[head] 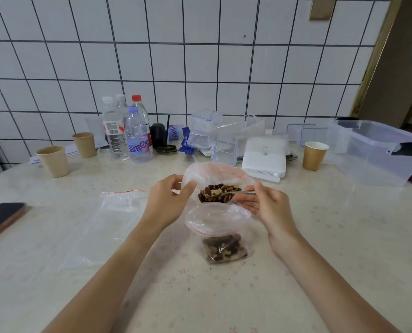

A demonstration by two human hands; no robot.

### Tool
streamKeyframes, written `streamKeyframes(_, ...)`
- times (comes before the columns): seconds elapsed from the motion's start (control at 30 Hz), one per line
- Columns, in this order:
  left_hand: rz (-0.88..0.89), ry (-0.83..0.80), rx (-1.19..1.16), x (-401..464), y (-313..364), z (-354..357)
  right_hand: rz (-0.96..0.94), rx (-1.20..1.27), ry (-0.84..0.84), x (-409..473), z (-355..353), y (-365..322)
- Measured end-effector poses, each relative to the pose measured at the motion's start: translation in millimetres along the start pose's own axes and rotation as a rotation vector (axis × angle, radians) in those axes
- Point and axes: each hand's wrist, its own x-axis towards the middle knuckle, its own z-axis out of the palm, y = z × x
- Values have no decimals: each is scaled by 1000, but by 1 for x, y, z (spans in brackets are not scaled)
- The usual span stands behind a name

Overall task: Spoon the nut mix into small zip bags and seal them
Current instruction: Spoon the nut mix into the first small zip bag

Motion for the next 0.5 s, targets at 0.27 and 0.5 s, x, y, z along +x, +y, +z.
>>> streamKeyframes(0.27, 183, 136, 117, -1, 10, -18, -127, 55, 12, -2, -14, -27)
streamKeyframes(0.5, 178, -125, 259, -17, 30, -27, -164, 74, -9, -8, -22, -47)
